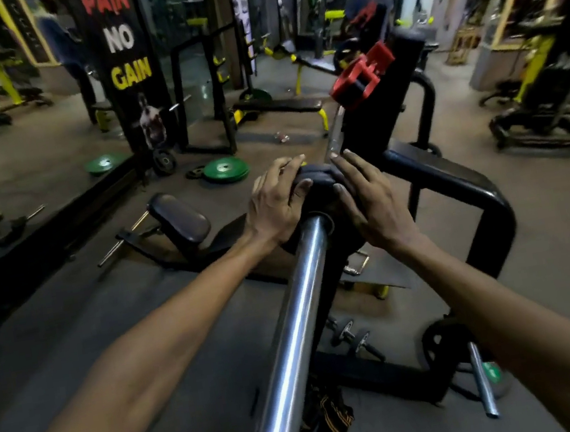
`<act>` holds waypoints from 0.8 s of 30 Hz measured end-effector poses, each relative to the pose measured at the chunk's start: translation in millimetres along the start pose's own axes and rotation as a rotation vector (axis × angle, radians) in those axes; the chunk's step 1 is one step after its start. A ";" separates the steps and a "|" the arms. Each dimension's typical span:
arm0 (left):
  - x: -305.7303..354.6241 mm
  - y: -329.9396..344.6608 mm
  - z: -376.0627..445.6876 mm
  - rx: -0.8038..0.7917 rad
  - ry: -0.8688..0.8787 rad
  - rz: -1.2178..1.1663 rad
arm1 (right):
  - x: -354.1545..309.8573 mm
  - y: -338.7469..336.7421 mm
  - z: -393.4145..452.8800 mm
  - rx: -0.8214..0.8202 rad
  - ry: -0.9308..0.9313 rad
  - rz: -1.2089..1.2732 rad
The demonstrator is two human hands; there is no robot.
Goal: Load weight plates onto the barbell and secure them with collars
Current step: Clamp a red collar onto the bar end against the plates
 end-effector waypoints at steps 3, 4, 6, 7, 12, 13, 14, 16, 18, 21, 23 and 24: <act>21.6 -0.9 33.9 0.026 0.014 -0.053 | 11.2 -26.6 17.8 0.046 0.111 -0.067; 30.8 -1.7 43.9 0.032 0.026 -0.051 | 13.9 -33.2 24.1 0.054 0.125 -0.100; 48.3 -3.3 64.4 0.052 0.052 -0.041 | 23.0 -47.5 41.0 0.062 0.134 -0.177; 52.6 -2.7 71.3 0.057 0.050 -0.019 | 25.9 -51.8 48.4 0.067 0.141 -0.195; 62.1 20.0 125.9 -0.027 0.018 0.052 | 52.9 -79.5 91.4 0.100 0.231 -0.282; 65.0 26.5 133.7 -0.058 0.014 0.060 | 57.6 -82.3 97.4 0.093 0.247 -0.281; 67.7 32.5 140.7 -0.078 0.023 0.072 | 61.6 -84.0 102.4 0.094 0.258 -0.280; 72.3 43.0 152.9 -0.111 0.034 0.099 | 67.4 -84.1 106.4 0.093 0.276 -0.273; 73.7 55.7 163.5 -0.148 0.021 0.083 | 73.4 -81.6 106.6 0.078 0.281 -0.255; 78.8 67.5 175.7 -0.154 -0.020 0.001 | 78.2 -82.1 105.1 0.079 0.275 -0.242; 79.4 64.6 182.5 -0.076 -0.043 -0.015 | 77.5 -82.1 105.4 0.072 0.261 -0.233; 79.9 61.3 185.8 -0.045 -0.045 -0.004 | 77.0 -83.1 106.6 0.068 0.257 -0.235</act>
Point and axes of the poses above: each hand's wrist, its own z-axis towards the middle knuckle, its own y-axis out of the palm, x = y × z, the point moved 8 cm from there along z, towards the middle knuckle, and after that the axes turned 5 degrees about x, right-handed, at the moved point
